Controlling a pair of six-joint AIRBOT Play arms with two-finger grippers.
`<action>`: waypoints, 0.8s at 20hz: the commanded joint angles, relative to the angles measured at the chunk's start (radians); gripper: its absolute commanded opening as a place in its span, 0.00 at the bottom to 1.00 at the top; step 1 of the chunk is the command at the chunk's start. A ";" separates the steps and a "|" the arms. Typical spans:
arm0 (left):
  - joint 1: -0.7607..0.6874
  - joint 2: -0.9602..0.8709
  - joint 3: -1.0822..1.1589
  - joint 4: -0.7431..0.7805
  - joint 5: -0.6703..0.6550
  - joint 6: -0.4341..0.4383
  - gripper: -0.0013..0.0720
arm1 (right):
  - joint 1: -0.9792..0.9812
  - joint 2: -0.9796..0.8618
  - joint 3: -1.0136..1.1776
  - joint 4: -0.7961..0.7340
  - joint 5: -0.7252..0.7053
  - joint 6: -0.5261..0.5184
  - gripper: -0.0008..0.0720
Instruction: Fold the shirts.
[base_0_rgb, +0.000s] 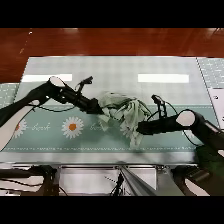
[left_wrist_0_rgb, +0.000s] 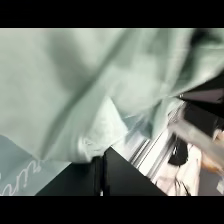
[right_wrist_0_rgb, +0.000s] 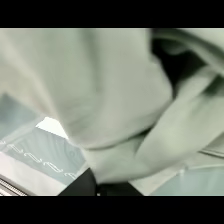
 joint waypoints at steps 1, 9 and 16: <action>0.083 0.148 0.089 -0.001 -0.041 0.000 0.05 | 0.001 0.140 0.166 -0.372 0.204 0.093 0.03; 0.380 0.491 0.409 -0.001 -0.090 -0.054 0.05 | 0.001 0.365 0.689 -0.989 0.381 0.224 0.03; 0.447 0.606 0.790 0.045 -0.089 -0.117 0.05 | 0.001 0.365 0.968 -1.003 0.376 0.208 0.03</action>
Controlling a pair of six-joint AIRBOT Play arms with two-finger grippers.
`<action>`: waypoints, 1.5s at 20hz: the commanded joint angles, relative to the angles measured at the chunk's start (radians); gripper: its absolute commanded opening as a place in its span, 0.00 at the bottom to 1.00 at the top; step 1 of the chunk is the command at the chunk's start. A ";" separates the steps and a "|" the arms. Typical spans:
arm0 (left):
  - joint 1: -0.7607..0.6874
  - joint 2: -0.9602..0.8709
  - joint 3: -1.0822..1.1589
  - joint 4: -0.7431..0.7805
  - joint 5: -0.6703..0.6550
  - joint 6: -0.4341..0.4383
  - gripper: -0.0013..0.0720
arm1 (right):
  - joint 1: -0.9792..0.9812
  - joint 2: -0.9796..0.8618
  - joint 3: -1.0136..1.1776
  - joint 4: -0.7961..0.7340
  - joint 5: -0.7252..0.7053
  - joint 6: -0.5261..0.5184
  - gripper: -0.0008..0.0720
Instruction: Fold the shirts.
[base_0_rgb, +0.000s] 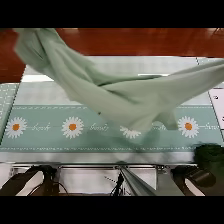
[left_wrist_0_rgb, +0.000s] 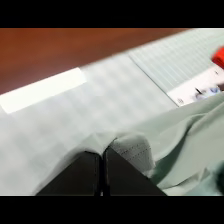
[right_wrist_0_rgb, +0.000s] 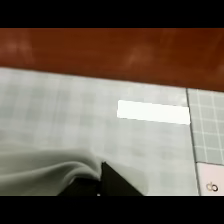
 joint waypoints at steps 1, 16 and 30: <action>0.045 0.049 0.201 0.051 0.006 -0.047 0.05 | 0.001 0.005 0.138 -0.030 0.007 -0.003 0.03; 0.061 0.027 0.227 0.395 -0.060 -0.129 0.06 | 0.001 -0.129 0.211 0.265 0.529 -0.072 0.03; -0.055 -0.600 0.159 0.412 -0.180 -0.117 0.06 | 0.001 -0.803 0.088 0.075 -0.023 -0.187 0.03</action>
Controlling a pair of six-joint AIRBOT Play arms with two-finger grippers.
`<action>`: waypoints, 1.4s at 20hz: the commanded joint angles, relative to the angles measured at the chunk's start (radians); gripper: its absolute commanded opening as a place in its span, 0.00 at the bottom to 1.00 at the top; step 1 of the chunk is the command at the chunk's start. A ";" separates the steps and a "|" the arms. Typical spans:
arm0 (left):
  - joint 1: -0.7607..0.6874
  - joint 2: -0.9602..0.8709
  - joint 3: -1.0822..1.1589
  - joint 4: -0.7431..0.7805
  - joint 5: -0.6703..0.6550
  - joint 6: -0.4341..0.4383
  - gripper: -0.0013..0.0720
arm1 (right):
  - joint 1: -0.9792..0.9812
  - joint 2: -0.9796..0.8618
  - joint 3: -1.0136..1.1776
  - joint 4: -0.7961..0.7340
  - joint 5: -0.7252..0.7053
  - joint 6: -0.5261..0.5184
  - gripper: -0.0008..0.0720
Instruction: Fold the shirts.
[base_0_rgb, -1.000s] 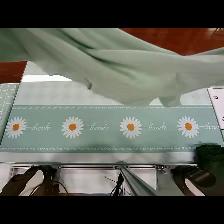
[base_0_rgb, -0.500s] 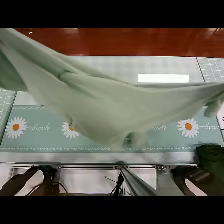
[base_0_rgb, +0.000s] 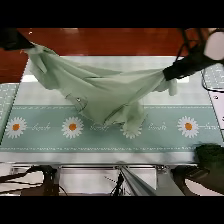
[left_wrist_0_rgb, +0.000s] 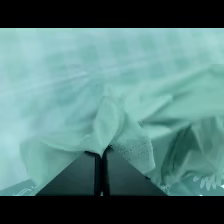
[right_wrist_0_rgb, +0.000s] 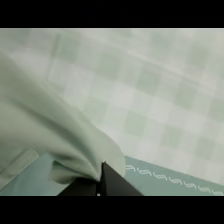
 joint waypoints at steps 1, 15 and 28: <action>-0.053 -0.174 -0.002 0.001 -0.026 0.000 0.06 | 0.000 -0.148 -0.003 -0.019 -0.105 -0.005 0.03; -0.026 -0.114 -0.153 -0.001 -0.248 -0.120 0.59 | -0.069 -0.185 -0.003 -0.029 -0.126 -0.045 0.03; -0.443 0.096 -1.164 -0.556 0.455 -0.014 0.86 | -0.072 -0.185 -0.003 0.040 -0.131 -0.046 0.03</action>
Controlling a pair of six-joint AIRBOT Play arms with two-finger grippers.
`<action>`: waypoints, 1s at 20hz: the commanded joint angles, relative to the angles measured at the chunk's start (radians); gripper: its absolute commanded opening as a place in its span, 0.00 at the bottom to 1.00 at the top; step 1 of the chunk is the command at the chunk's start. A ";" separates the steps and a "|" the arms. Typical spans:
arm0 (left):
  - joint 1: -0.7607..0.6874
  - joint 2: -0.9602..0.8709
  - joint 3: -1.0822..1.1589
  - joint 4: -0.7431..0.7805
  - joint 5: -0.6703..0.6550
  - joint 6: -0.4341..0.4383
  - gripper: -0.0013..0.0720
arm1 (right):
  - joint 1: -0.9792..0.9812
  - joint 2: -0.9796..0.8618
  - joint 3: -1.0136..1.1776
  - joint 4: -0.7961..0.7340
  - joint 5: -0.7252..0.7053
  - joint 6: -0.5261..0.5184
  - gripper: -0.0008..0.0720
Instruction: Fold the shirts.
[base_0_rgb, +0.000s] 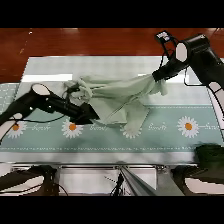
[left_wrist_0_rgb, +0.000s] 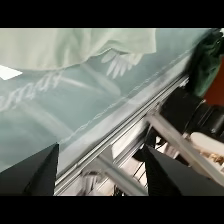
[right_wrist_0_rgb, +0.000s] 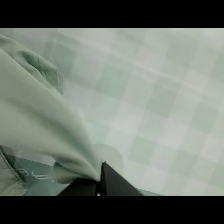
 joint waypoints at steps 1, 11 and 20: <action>-0.099 -0.022 -0.093 -0.121 0.214 0.026 0.86 | 0.000 -0.001 0.000 0.013 -0.009 0.000 0.03; -0.125 -0.142 -0.091 -0.239 0.417 0.023 0.86 | 0.000 -0.001 0.000 0.022 -0.026 -0.001 0.03; -0.135 -0.139 -0.091 -0.304 0.571 -0.024 0.06 | 0.000 -0.001 0.000 0.021 -0.037 -0.001 0.03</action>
